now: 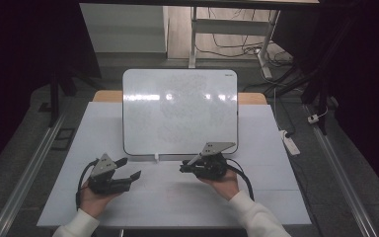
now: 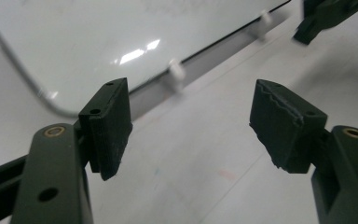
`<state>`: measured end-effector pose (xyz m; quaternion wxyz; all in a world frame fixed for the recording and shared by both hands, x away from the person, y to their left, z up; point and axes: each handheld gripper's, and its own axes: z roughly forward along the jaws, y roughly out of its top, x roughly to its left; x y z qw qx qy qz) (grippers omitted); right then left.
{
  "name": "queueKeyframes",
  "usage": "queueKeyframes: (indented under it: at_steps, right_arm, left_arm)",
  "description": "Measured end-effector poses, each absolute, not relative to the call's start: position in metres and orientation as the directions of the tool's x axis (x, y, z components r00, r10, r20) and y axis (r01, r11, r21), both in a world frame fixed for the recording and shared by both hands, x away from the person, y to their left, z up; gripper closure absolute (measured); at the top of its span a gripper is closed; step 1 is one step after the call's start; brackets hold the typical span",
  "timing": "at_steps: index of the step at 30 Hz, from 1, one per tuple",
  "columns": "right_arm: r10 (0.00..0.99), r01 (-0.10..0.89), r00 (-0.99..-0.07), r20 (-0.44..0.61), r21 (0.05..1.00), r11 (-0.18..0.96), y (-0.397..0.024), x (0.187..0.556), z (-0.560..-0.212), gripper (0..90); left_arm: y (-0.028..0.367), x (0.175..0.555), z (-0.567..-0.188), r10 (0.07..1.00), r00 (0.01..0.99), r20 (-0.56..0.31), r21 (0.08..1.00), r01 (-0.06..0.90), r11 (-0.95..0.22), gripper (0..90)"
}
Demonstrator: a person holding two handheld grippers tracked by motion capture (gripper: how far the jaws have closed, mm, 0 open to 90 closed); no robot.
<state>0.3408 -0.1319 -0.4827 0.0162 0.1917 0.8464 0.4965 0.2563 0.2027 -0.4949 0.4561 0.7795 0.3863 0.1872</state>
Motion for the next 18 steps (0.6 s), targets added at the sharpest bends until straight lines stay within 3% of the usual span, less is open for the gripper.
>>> queueKeyframes:
  at_steps: [11,18]
  right_arm:
    - [0.318,0.318,-0.929,0.188,0.847,0.427,-0.123,0.344,-0.484,78.1]
    - [0.323,0.330,-0.925,0.201,0.848,0.415,-0.125,0.345,-0.482,78.1]
  left_arm:
    - [0.147,0.284,-0.453,0.683,0.731,-0.020,0.893,0.320,-0.317,30.5]
    - [0.113,0.303,-0.443,0.613,0.789,-0.035,0.894,0.299,-0.333,34.0]
